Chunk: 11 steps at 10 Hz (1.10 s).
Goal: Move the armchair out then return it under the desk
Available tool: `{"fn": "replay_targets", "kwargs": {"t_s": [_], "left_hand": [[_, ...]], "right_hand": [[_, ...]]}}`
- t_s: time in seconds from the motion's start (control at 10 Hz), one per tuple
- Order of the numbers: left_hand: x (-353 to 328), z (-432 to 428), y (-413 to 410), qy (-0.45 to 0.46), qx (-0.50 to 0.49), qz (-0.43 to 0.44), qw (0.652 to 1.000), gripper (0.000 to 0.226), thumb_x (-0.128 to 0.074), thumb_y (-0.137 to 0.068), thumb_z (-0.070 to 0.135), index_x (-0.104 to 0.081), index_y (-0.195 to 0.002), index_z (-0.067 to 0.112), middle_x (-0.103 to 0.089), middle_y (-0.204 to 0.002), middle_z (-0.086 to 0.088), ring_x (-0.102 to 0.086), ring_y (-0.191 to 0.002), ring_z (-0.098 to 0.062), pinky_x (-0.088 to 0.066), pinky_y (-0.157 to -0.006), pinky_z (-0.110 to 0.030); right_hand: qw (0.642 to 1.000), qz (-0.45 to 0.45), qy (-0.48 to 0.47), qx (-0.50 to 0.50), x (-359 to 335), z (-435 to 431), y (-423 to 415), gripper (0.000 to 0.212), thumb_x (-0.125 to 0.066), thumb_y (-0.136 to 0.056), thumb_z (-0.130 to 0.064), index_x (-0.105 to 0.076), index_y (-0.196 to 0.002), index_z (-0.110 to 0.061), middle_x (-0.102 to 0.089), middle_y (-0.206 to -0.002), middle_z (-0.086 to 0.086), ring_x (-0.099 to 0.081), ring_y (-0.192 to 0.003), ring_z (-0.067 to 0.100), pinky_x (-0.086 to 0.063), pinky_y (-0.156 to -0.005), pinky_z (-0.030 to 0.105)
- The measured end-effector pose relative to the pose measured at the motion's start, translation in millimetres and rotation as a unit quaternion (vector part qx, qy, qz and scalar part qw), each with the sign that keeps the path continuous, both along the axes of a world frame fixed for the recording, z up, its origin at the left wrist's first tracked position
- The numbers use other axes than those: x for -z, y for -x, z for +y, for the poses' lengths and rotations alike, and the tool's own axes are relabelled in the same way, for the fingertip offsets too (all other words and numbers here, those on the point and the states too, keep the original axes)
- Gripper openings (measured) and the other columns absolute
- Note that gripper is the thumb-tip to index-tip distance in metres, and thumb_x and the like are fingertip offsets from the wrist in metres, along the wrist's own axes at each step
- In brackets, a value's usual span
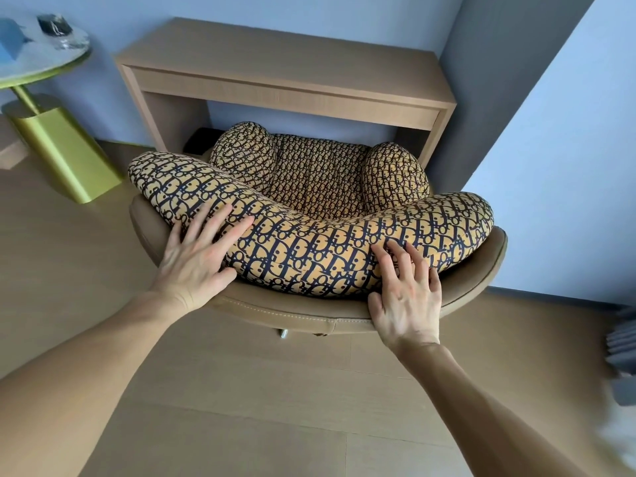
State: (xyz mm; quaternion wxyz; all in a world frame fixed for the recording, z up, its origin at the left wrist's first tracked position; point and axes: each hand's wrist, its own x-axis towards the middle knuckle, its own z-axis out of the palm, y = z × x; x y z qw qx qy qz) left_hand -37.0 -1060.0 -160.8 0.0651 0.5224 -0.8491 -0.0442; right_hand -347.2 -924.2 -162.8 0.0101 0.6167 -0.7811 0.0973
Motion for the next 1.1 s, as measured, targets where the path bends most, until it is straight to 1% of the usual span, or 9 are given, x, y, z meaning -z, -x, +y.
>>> {"fn": "replay_targets", "kwargs": {"t_s": [0.1, 0.2, 0.5, 0.6, 0.8, 0.9, 1.0, 1.1], "left_hand": [[2.2, 5.7, 1.6, -0.021, -0.007, -0.021, 1.0, 0.101, -0.06, -0.083, 0.025, 0.006, -0.155, 0.052, 0.012, -0.171, 0.009, 0.02, -0.156, -0.019, -0.013, -0.122, -0.067], [3.1, 17.1, 5.5, -0.029, -0.013, -0.031, 0.999, 0.101, -0.057, -0.084, 0.026, 0.011, -0.154, 0.053, 0.018, -0.17, 0.011, 0.025, -0.155, -0.018, -0.014, -0.121, -0.068], [5.0, 63.9, 8.9, -0.013, -0.008, -0.037, 0.999, 0.102, -0.059, -0.083, 0.03, 0.01, -0.155, 0.052, 0.014, -0.171, 0.007, 0.023, -0.155, -0.021, -0.015, -0.119, -0.07], [2.4, 65.5, 2.4, -0.02, -0.004, -0.044, 0.999, 0.1, -0.057, -0.083, 0.029, 0.01, -0.155, 0.052, 0.013, -0.171, 0.008, 0.021, -0.156, -0.021, -0.017, -0.118, -0.07], [-3.0, 61.4, -0.5, -0.038, -0.021, -0.036, 0.998, 0.097, -0.054, -0.088, 0.026, 0.011, -0.154, 0.054, 0.016, -0.17, 0.011, 0.023, -0.155, -0.017, -0.016, -0.119, -0.07], [-8.5, 62.8, 6.2, -0.05, -0.022, -0.047, 0.997, 0.094, -0.053, -0.09, 0.028, 0.011, -0.153, 0.055, 0.019, -0.169, 0.012, 0.024, -0.155, -0.017, -0.013, -0.12, -0.068], [-21.1, 62.3, 6.3, -0.076, -0.052, -0.06, 0.994, 0.084, -0.044, -0.097, 0.035, 0.017, -0.151, 0.056, 0.022, -0.169, 0.011, 0.024, -0.155, -0.019, -0.004, -0.123, -0.066], [-50.2, 74.2, 14.4, -0.07, -0.066, -0.093, 0.991, 0.072, -0.031, -0.099, 0.06, 0.017, -0.151, 0.055, 0.02, -0.17, 0.006, 0.021, -0.156, -0.026, 0.006, -0.121, -0.069]], "right_hand": [[1.0, -0.004, -0.026, -0.008, -1.9, 7.4, 0.7, 0.076, -0.047, -0.084, -0.032, -0.021, -0.156, -0.033, -0.025, -0.163, -0.005, -0.016, -0.153, 0.024, -0.039, -0.109, 0.061], [0.999, -0.008, -0.041, -0.009, -1.9, 18.9, 2.6, 0.077, -0.049, -0.088, -0.029, -0.016, -0.157, -0.034, -0.02, -0.164, -0.005, -0.011, -0.154, 0.023, -0.041, -0.107, 0.062], [0.998, -0.025, -0.055, -0.001, -2.0, 64.6, 6.0, 0.077, -0.047, -0.086, -0.028, -0.016, -0.156, -0.034, -0.019, -0.165, -0.005, -0.01, -0.154, 0.023, -0.044, -0.105, 0.061], [0.999, -0.02, -0.048, -0.003, -3.5, 65.7, 0.5, 0.075, -0.046, -0.085, -0.031, -0.02, -0.155, -0.033, -0.022, -0.163, -0.006, -0.015, -0.153, 0.023, -0.046, -0.103, 0.058], [0.999, -0.014, -0.045, -0.009, -12.3, 55.1, -0.3, 0.074, -0.045, -0.087, -0.034, -0.018, -0.155, -0.034, -0.021, -0.163, -0.006, -0.014, -0.153, 0.023, -0.046, -0.102, 0.059], [0.998, -0.023, -0.057, -0.01, -14.5, 56.3, 2.6, 0.074, -0.044, -0.088, -0.035, -0.015, -0.156, -0.034, -0.018, -0.164, -0.006, -0.01, -0.155, 0.022, -0.043, -0.106, 0.06], [0.996, -0.045, -0.081, -0.013, -23.4, 52.0, 1.0, 0.073, -0.039, -0.094, -0.037, -0.006, -0.159, -0.033, -0.008, -0.169, -0.005, 0.002, -0.157, 0.022, -0.032, -0.115, 0.062], [0.99, -0.073, -0.123, -0.022, -49.2, 52.9, -3.6, 0.071, -0.035, -0.099, -0.048, 0.0, -0.16, -0.035, 0.003, -0.171, -0.006, 0.007, -0.158, 0.024, -0.017, -0.119, 0.067]]}}
